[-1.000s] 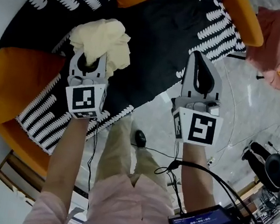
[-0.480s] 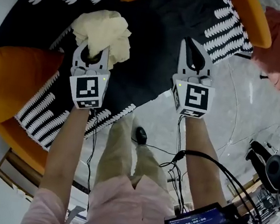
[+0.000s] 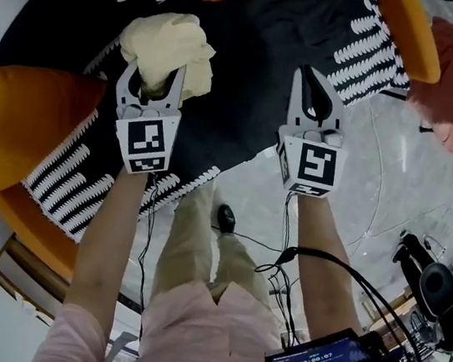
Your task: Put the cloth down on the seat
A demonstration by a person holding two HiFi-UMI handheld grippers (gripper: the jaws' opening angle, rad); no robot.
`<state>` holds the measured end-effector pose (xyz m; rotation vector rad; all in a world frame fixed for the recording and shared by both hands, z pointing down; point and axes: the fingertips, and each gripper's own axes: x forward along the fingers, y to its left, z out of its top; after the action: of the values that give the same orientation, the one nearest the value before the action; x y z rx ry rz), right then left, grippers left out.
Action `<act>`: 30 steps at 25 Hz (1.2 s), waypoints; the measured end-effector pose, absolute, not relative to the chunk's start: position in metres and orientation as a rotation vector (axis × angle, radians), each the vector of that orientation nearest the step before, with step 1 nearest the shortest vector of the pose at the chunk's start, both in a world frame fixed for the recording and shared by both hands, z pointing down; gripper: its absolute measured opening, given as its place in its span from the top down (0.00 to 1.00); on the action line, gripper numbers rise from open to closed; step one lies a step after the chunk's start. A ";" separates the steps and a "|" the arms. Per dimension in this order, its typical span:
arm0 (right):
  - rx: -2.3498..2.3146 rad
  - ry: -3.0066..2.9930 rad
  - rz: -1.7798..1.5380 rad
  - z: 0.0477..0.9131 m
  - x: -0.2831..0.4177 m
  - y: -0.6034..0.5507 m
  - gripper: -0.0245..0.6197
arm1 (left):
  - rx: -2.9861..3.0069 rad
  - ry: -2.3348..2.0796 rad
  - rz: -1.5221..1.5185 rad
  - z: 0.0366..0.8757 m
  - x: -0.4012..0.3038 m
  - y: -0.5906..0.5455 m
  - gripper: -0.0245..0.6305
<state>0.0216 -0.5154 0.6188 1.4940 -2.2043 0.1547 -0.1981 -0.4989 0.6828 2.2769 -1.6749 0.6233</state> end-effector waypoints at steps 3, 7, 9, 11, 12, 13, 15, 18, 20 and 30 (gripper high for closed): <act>1.493 -2.210 0.142 0.613 0.020 -0.513 0.92 | 2.260 -1.647 0.636 0.685 -0.197 -0.489 0.53; 1.483 -2.225 0.140 0.606 0.018 -0.506 0.92 | 2.220 -1.636 0.696 0.694 -0.196 -0.468 0.49; 1.477 -2.229 0.141 0.604 0.018 -0.502 0.92 | 2.186 -1.633 0.731 0.701 -0.196 -0.456 0.47; 1.469 -2.235 0.141 0.603 0.016 -0.499 0.92 | 2.163 -1.626 0.748 0.705 -0.197 -0.445 0.47; 1.465 -2.239 0.139 0.602 0.015 -0.498 0.92 | 2.157 -1.625 0.754 0.705 -0.198 -0.440 0.46; 1.461 -2.243 0.138 0.601 0.014 -0.497 0.92 | 2.153 -1.625 0.758 0.705 -0.198 -0.436 0.46; 1.457 -2.251 0.136 0.597 0.012 -0.495 0.92 | 2.147 -1.628 0.764 0.703 -0.199 -0.430 0.46; 1.453 -2.263 0.131 0.590 0.009 -0.494 0.92 | 2.141 -1.633 0.768 0.696 -0.199 -0.423 0.46; 1.452 -2.270 0.125 0.586 0.008 -0.493 0.92 | 2.134 -1.636 0.771 0.694 -0.199 -0.418 0.46; 1.474 -2.310 0.070 0.551 0.001 -0.472 0.92 | 2.131 -1.716 0.716 0.663 -0.204 -0.381 0.46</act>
<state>0.0010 -0.4719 0.5506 1.4736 -2.3105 0.0698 -0.2038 -0.3811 0.6630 2.1307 -1.7162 0.7164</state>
